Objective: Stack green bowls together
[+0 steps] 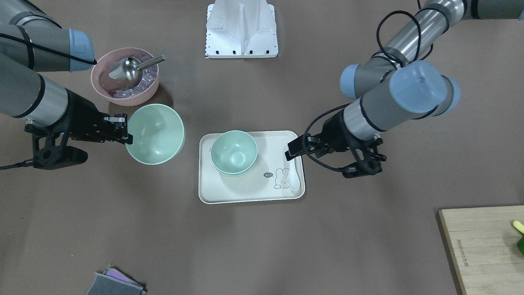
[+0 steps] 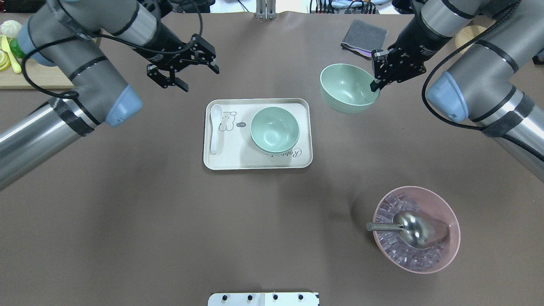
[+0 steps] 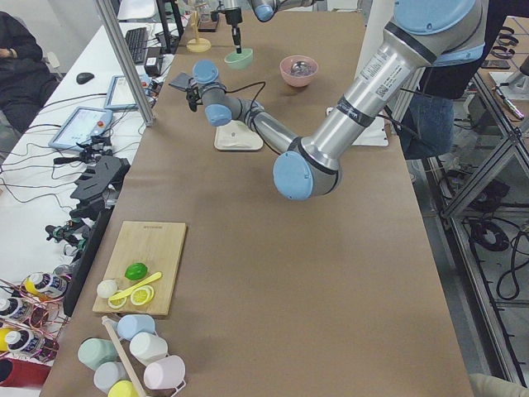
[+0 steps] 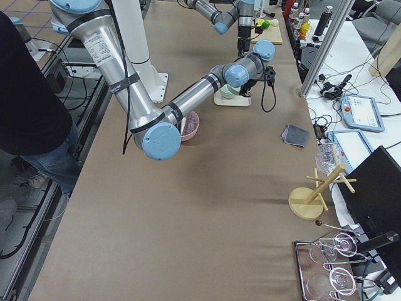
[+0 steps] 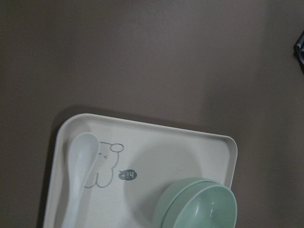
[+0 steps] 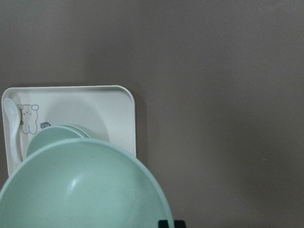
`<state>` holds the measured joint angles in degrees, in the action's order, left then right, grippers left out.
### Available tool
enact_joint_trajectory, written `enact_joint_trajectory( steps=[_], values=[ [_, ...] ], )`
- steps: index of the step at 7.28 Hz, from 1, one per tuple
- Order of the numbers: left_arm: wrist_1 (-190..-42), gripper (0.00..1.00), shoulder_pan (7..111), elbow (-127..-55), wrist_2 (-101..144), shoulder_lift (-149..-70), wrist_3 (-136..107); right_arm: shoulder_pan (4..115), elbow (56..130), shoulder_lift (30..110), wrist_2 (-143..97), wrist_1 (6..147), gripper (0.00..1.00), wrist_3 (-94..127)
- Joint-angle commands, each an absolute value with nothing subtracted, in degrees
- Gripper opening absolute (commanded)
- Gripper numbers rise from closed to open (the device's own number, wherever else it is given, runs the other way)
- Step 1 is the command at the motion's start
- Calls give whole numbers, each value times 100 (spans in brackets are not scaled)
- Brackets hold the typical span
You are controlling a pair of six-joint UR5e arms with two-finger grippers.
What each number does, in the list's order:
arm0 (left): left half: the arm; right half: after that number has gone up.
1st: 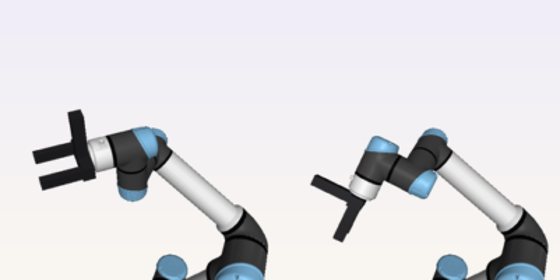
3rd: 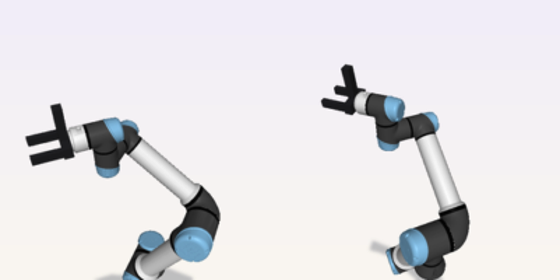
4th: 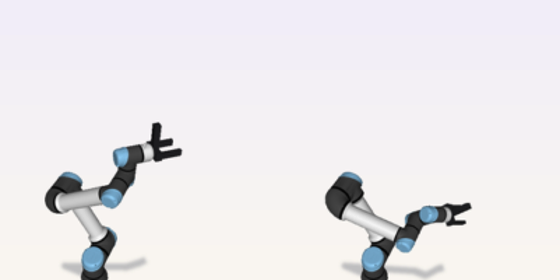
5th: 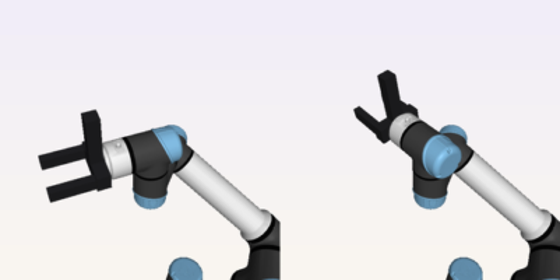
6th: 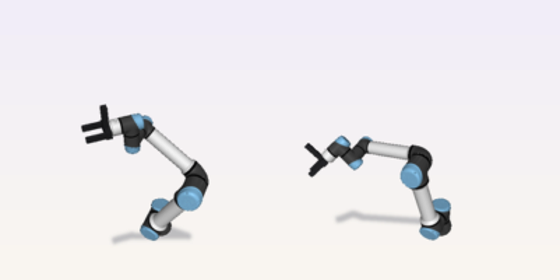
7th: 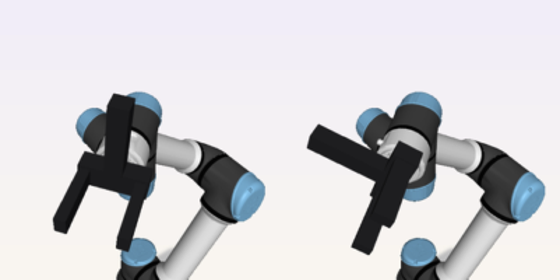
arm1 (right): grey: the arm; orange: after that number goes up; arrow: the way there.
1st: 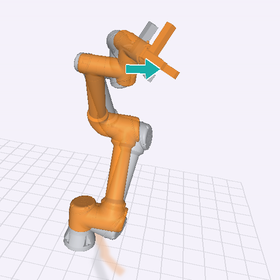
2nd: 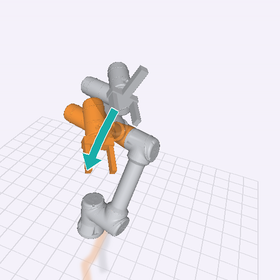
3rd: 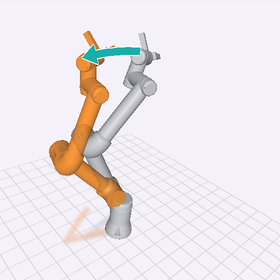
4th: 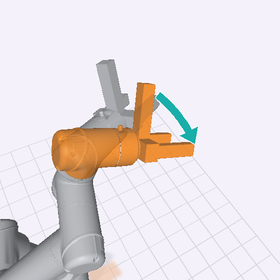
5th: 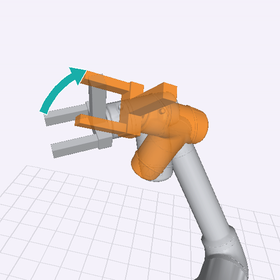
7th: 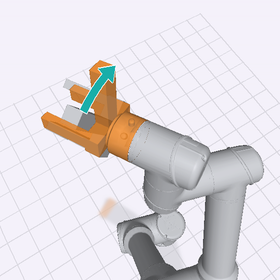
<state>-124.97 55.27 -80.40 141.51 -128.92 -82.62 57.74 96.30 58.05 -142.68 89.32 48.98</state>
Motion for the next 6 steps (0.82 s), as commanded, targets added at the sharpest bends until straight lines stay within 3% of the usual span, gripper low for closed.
enact_joint_trajectory(
  steps=[1,3,6],
  values=[
    [-12480,98,6289,-8348,14902,-12422,-7695,5380,9250,5600,-13940,8146,0,5543],
    [-12480,98,6434,-8341,15056,-12322,-7480,4977,8572,5572,-13739,6135,0,7067],
    [-12480,98,6442,-8315,15047,-12314,-7479,4475,8604,5546,-13193,5802,0,7496]
  ],
)
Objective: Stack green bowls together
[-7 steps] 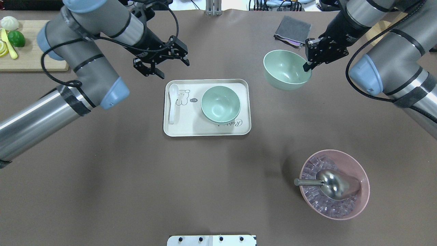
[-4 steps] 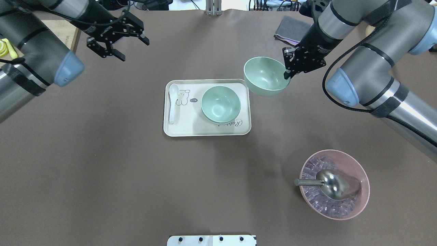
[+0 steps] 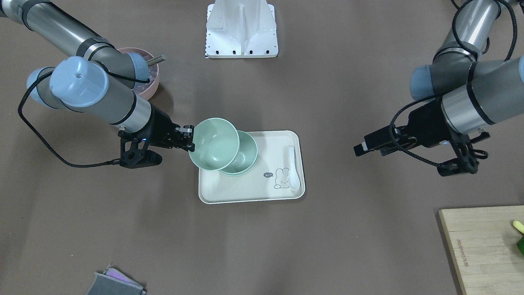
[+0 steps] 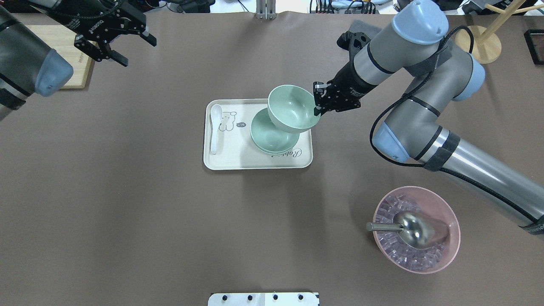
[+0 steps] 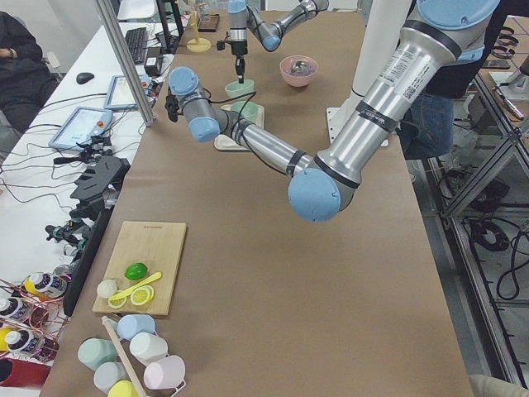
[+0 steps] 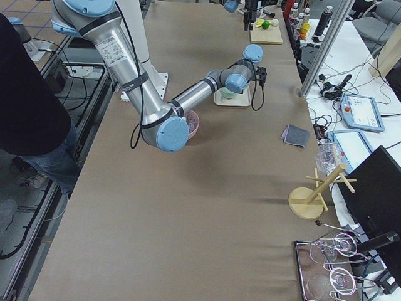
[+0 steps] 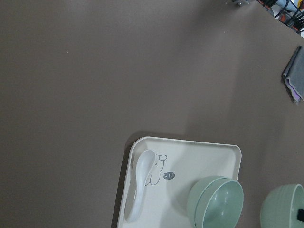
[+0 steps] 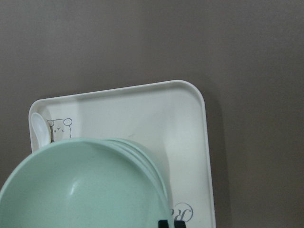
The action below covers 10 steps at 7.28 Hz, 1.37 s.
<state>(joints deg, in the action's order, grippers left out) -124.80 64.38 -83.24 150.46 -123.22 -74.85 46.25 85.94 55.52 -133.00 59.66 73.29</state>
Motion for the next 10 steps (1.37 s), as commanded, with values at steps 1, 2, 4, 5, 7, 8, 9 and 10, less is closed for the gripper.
enact_joint_trajectory(
  steps=[1,2,4,5,7,8,9,10],
  values=[
    [-12472,98,6425,-8306,15012,-12313,-7479,4334,8604,5546,-13079,5644,0,7497],
    [-12472,98,6425,-8314,15012,-12313,-7479,4246,8596,5563,-12948,5599,0,7497],
    [-12472,98,6416,-8306,14994,-12305,-7479,4245,8569,5572,-12929,5590,0,7427],
    [-12472,98,6407,-8306,14994,-12305,-7488,4245,8561,5555,-12920,5599,0,7427],
    [-12472,98,6399,-8279,14977,-12313,-7488,4245,8534,5555,-12509,5599,0,7427],
    [-12472,98,6398,-8279,14977,-12313,-7488,4245,8534,5555,-12472,5599,0,7418],
    [-12472,98,6398,-8279,14977,-12313,-7488,4245,8534,5546,-12446,5599,0,7418],
    [-12472,98,6398,-8279,14977,-12313,-7488,4245,8525,5546,-12445,5599,0,7427]
  ],
)
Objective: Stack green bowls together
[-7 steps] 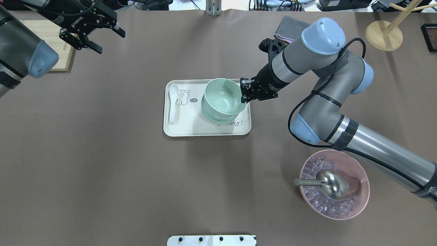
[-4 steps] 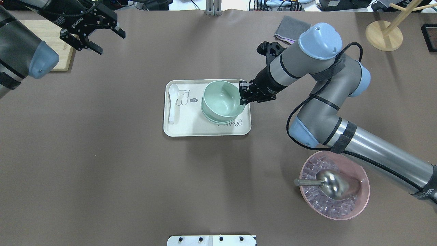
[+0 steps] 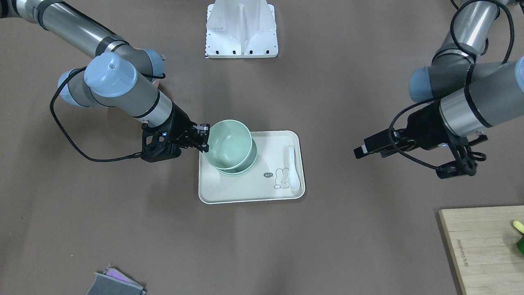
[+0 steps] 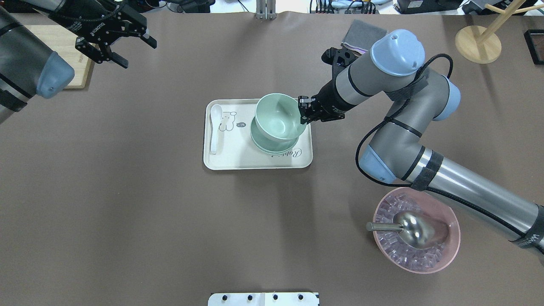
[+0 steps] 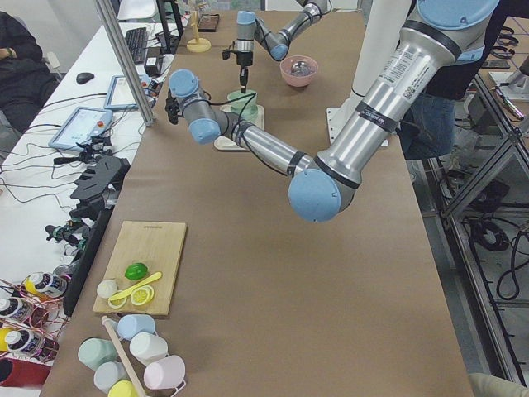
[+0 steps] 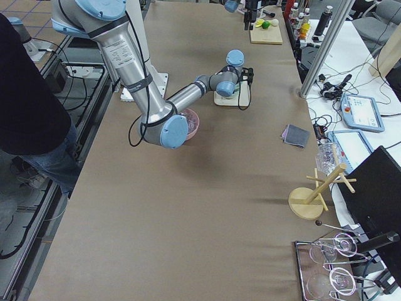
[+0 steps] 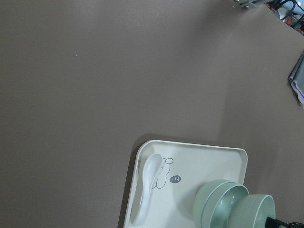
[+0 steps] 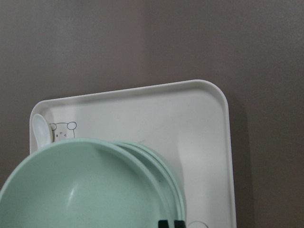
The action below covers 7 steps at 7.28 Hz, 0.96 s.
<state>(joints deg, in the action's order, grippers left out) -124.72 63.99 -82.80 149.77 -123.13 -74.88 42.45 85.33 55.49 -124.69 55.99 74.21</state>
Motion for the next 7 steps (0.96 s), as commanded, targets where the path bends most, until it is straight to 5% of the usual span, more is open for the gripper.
enact_joint_trajectory(
  steps=[1,2,7],
  values=[
    [-12472,98,6398,-8279,14977,-12313,-7488,4228,8508,5537,-12437,5599,77,7427],
    [-12472,98,6398,-8279,14977,-12313,-7488,4158,8499,5546,-12202,5590,100,7392],
    [-12463,98,6459,-8305,14828,-12296,-7488,4970,8561,5563,-13212,5695,100,7470]
  ],
)
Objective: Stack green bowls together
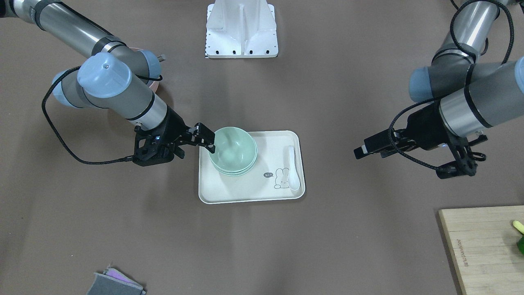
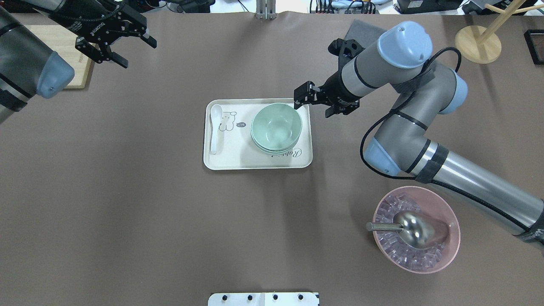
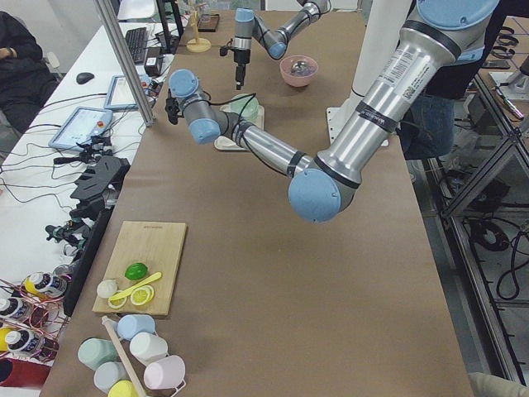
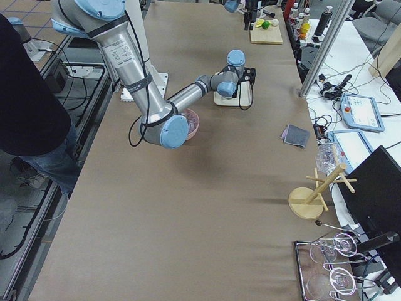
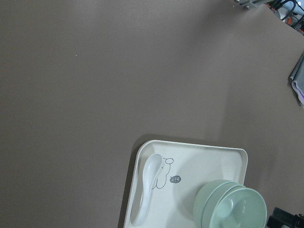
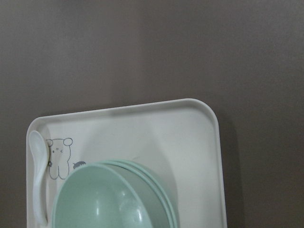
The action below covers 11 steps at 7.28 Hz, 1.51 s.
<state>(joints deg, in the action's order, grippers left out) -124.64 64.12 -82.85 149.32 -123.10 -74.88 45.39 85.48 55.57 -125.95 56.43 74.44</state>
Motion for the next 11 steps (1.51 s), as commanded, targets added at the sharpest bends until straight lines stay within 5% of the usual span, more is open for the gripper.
enact_joint_trajectory(
  steps=[1,5,7,9,11],
  values=[
    [-12463,98,6651,-8332,14575,-12209,-7480,5453,8561,5642,-13802,5861,100,7436],
    [-12445,98,7608,-8411,13563,-11244,-5647,6775,8622,6344,-12875,7402,100,5187],
    [-10828,98,8354,-8603,13404,-11153,-3485,7013,8613,6407,-11187,8976,100,2719],
    [-9112,98,8814,-8928,13027,-11066,-1407,7468,8569,6949,-11065,9132,100,1393],
    [-9114,98,9200,-9316,13025,-10295,-1090,8188,8517,7574,-12368,9149,100,689]
  ],
)
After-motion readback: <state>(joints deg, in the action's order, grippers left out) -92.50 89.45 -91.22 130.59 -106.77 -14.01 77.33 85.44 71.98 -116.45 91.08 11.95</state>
